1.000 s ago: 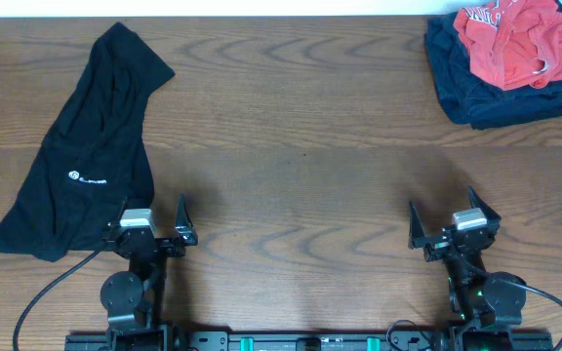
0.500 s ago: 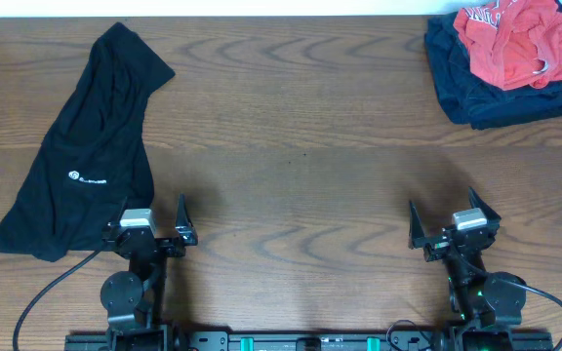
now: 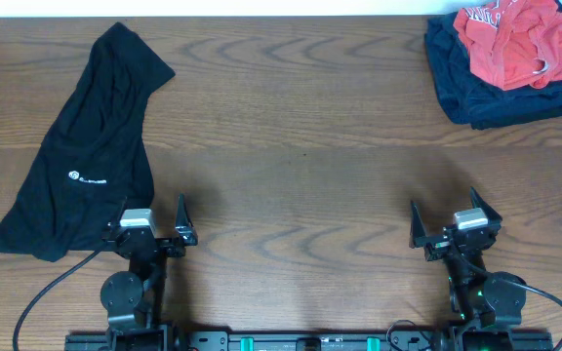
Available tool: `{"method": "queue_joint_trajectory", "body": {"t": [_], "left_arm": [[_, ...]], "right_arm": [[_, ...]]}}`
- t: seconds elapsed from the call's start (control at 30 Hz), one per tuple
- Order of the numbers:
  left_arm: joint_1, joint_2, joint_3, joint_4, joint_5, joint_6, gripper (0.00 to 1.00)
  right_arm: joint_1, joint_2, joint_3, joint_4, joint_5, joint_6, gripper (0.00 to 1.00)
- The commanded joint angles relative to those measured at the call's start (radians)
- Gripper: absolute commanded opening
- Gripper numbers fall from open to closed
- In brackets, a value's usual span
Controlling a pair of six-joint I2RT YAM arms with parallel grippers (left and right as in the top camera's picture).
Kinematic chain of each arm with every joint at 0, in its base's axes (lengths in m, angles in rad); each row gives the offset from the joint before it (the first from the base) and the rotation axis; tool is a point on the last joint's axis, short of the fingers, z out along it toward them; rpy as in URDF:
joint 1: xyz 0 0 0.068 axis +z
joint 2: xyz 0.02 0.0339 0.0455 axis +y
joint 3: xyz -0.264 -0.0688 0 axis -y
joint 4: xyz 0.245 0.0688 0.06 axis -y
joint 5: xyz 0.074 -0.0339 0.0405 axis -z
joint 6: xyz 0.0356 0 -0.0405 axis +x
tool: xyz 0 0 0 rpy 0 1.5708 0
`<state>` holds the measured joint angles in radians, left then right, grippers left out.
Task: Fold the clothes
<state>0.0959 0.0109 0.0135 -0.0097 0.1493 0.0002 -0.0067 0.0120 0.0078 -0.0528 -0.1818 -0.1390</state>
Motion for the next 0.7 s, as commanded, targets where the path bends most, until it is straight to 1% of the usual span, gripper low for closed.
{"method": "queue_joint_trajectory", "body": {"t": [0.0,0.3,0.53,0.6,0.67], "left_arm": [[-0.002,-0.007,-0.010,-0.042,0.010,0.006,0.98],[-0.002,-0.007,-0.010,-0.042,0.010,0.006,0.98],[-0.002,-0.007,-0.010,-0.040,0.010,0.006,0.98],[-0.002,-0.007,-0.010,-0.023,0.010,0.005,0.98],[-0.002,-0.007,-0.004,-0.011,0.010,0.005,0.98]], "right_arm": [[0.007,-0.006,-0.002,0.000,0.020,-0.008,0.99],[0.007,-0.006,-0.002,0.002,0.021,-0.008,0.99],[0.007,-0.006,-0.002,0.152,-0.011,-0.003,0.99],[0.007,-0.006,-0.002,0.168,-0.063,-0.004,0.99],[0.007,-0.006,-0.002,0.168,-0.070,0.002,0.99]]}}
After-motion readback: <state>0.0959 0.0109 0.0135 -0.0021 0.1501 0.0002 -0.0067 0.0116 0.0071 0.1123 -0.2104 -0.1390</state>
